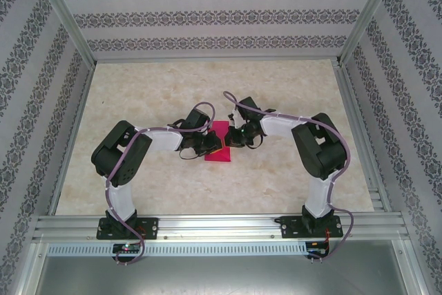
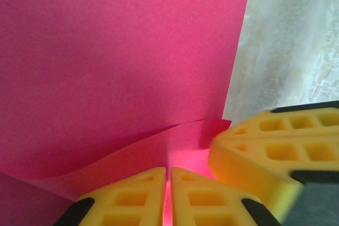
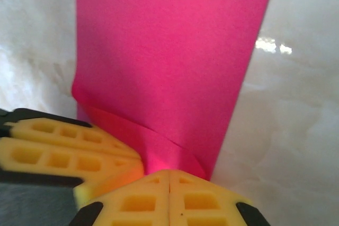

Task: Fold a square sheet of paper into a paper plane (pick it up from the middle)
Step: Fold the triangle a second time at the center of the table.

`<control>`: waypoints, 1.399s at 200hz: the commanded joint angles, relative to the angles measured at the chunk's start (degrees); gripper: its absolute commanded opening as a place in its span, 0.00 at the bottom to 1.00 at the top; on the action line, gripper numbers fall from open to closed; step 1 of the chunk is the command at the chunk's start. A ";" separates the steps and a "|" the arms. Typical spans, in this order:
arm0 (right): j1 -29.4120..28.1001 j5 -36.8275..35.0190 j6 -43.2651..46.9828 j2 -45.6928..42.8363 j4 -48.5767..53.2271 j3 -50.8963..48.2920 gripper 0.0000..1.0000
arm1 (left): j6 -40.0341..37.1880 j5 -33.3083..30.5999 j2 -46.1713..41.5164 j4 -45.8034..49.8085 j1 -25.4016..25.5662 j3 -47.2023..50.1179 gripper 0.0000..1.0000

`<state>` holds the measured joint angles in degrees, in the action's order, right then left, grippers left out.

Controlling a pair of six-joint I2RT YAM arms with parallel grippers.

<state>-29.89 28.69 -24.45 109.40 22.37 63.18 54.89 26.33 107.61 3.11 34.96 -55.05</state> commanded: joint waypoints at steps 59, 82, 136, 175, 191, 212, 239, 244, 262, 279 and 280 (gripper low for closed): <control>0.45 -7.24 3.69 4.38 4.77 -0.99 0.05 | -4.68 -4.99 -1.33 8.25 -0.78 -2.83 0.16; 0.72 -8.75 4.75 5.41 5.75 -1.75 0.05 | -5.13 -5.23 -0.67 8.31 -1.92 -2.39 0.18; 1.03 -10.04 5.29 6.26 5.60 -2.92 0.05 | -5.80 -6.61 -2.05 7.01 -5.16 1.43 0.20; 1.06 -10.15 5.37 6.22 5.24 -3.40 0.04 | -5.96 -7.03 -2.23 5.84 -6.73 1.83 0.20; 1.06 -10.32 5.37 6.14 5.23 -3.43 0.04 | -6.75 -7.47 -2.32 6.82 -7.46 1.12 0.21; 1.13 -10.25 5.27 5.98 5.18 -3.54 0.04 | -8.52 -8.18 -3.63 8.47 -8.21 -0.47 0.21; 0.93 -10.15 5.20 5.90 5.57 -3.17 0.04 | -12.59 -6.99 -6.45 11.42 -7.61 -4.28 0.23; 1.01 -10.14 5.20 5.91 5.58 -3.09 0.04 | -13.05 -6.67 -6.90 11.58 -7.21 -4.71 0.23; 0.89 -9.98 4.97 5.71 5.58 -2.93 0.04 | -13.94 -4.82 -7.43 12.08 -5.20 -5.80 0.23; 0.80 -9.70 4.85 5.78 5.44 -2.86 0.04 | -13.22 -3.58 -6.75 11.49 -3.29 -5.57 0.22; 0.80 -9.70 4.85 5.75 5.42 -2.87 0.04 | -13.18 -3.57 -6.73 11.44 -3.17 -5.54 0.22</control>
<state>-29.50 27.97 -20.84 110.52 22.52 63.26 43.88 21.41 102.00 12.73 29.06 -59.55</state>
